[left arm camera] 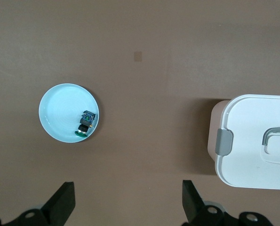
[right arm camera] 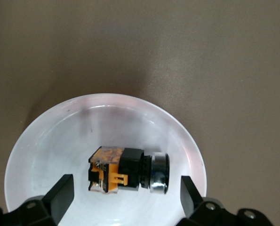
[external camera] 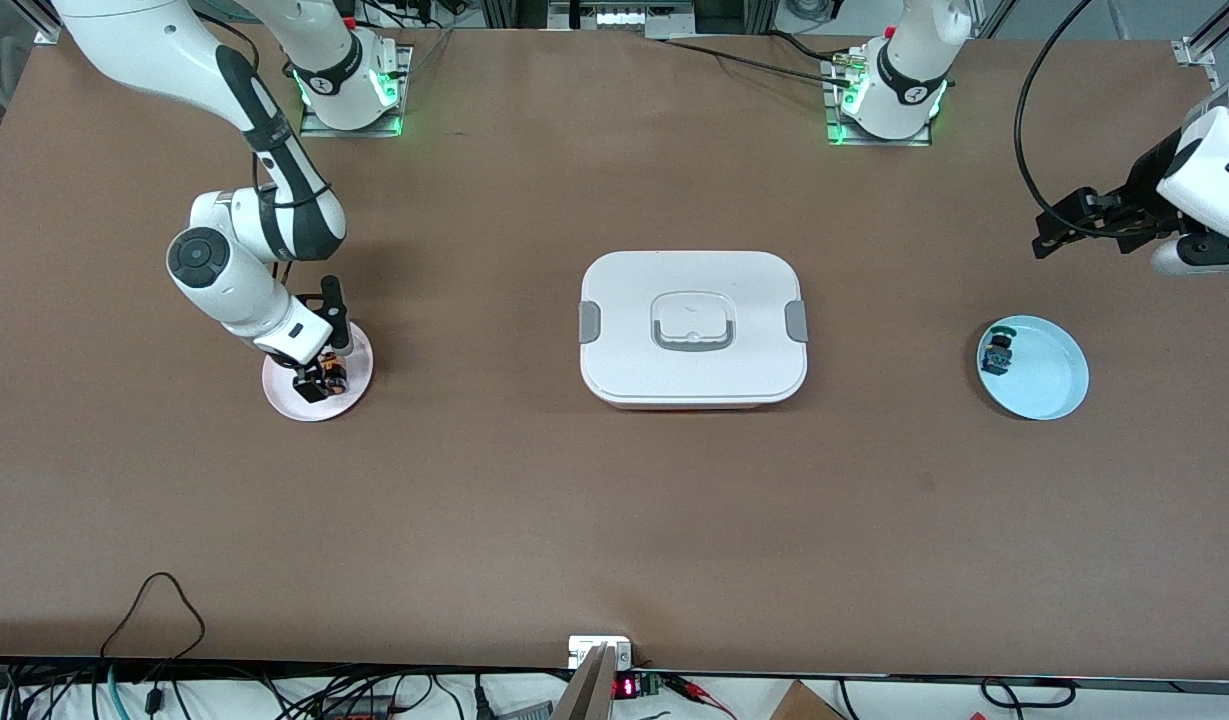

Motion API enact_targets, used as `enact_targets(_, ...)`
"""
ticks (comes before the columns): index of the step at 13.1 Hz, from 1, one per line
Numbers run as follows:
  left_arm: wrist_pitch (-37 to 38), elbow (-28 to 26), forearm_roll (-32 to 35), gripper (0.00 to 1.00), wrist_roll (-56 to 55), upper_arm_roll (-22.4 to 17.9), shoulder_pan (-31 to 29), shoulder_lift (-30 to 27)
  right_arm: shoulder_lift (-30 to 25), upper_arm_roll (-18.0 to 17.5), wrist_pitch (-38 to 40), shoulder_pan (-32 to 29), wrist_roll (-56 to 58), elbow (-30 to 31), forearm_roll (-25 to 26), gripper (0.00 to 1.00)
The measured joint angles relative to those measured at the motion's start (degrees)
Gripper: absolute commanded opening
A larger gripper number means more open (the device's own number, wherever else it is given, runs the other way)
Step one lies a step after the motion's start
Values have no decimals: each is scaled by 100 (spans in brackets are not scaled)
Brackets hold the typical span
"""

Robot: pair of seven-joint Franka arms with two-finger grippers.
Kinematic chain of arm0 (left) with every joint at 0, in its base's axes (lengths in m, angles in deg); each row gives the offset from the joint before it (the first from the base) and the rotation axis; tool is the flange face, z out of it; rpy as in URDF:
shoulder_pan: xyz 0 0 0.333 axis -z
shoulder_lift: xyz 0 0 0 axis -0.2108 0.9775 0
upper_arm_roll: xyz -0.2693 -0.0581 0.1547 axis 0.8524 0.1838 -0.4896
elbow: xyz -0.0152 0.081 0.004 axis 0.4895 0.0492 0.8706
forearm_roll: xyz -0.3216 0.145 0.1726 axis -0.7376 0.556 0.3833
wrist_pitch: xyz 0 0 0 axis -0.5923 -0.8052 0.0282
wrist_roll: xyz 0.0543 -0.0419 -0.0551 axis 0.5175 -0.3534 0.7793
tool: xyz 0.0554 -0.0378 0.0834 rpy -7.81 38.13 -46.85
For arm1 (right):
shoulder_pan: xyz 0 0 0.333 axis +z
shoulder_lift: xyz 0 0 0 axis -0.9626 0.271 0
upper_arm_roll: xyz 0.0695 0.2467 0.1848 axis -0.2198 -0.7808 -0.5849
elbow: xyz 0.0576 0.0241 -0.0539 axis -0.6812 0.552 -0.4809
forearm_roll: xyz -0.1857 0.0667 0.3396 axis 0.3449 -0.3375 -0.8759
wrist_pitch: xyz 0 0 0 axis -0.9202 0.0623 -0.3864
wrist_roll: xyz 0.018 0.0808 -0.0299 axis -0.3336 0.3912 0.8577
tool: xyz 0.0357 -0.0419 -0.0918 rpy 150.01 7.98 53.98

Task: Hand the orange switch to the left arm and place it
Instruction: 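Lower the right gripper and close it on the orange switch, then lift the orange switch with the right gripper toward the white box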

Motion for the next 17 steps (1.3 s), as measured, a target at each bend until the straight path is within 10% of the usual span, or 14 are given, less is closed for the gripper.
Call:
enact_targets(8, 0, 0, 0, 100, 0, 0, 0, 0, 111, 0, -84, -1, -2, 16, -176, 98)
enact_targets(11, 0, 0, 0, 100, 0, 0, 0, 0, 145, 0, -140, -1, -3, 43, -178, 72)
enact_targets(15, 0, 0, 0, 100, 0, 0, 0, 0, 143, 0, -159, -2, -10, 51, -279, 12)
enact_targets(17, 0, 0, 0, 100, 0, 0, 0, 0, 121, 0, -152, -2, -10, 48, -330, 2)
